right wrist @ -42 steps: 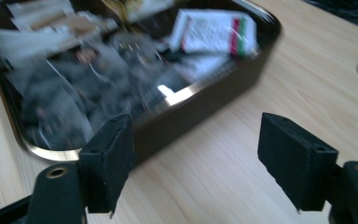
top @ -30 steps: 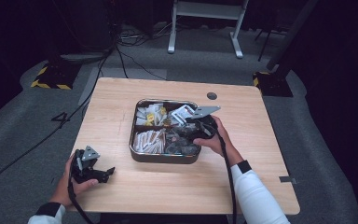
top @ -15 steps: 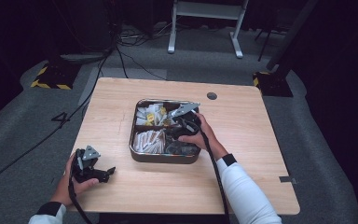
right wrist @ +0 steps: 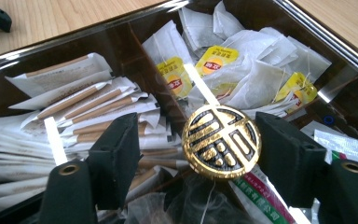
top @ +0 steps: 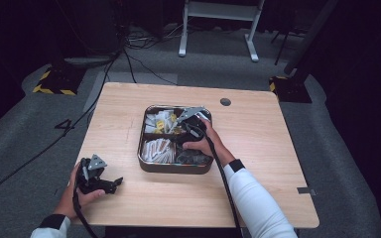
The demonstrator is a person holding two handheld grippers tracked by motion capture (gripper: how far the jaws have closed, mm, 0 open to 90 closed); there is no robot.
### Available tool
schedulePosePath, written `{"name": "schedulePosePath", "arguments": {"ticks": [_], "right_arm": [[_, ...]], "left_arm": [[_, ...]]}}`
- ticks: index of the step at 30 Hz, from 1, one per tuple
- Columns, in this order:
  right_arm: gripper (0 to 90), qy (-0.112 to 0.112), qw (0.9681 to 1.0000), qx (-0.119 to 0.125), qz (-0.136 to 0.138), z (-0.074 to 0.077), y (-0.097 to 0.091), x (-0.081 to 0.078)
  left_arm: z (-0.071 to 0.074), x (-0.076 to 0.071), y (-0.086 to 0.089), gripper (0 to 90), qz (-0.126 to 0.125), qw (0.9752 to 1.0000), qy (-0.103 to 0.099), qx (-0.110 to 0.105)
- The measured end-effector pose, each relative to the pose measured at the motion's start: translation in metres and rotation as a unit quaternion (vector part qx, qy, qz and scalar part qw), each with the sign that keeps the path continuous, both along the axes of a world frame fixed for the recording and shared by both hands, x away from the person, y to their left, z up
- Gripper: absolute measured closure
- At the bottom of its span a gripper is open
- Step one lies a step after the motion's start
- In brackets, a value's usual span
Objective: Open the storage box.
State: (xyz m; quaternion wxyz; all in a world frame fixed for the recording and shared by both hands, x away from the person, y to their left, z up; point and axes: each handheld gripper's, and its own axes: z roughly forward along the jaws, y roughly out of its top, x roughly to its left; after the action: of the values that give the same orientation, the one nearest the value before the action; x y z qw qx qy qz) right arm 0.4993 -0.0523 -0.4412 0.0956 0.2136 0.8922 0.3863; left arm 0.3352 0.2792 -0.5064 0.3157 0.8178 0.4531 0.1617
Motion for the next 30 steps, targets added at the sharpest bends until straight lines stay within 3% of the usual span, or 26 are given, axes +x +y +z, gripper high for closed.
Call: {"name": "schedulePosePath", "arguments": {"ticks": [8, 20, 30], "right_arm": [[57.6, 0.0, 0.9997, -0.005, -0.022, 0.004, 0.001, 0.006], [59.4, 0.0, 0.9996, -0.014, -0.025, 0.005, 0.001, 0.005], [59.5, 0.004, 0.9997, -0.017, -0.019, 0.006, -0.01, 0.002]], "left_arm": [[0.0, 0.0, 0.0, 0.8, 0.001, 1.0, 0.0, -0.001], [0.0, 0.0, 0.0, 0.8, 0.0, 1.0, 0.0, -0.001], [0.0, 0.0, 0.0, 0.8, 0.001, 1.0, 0.0, -0.001]]}}
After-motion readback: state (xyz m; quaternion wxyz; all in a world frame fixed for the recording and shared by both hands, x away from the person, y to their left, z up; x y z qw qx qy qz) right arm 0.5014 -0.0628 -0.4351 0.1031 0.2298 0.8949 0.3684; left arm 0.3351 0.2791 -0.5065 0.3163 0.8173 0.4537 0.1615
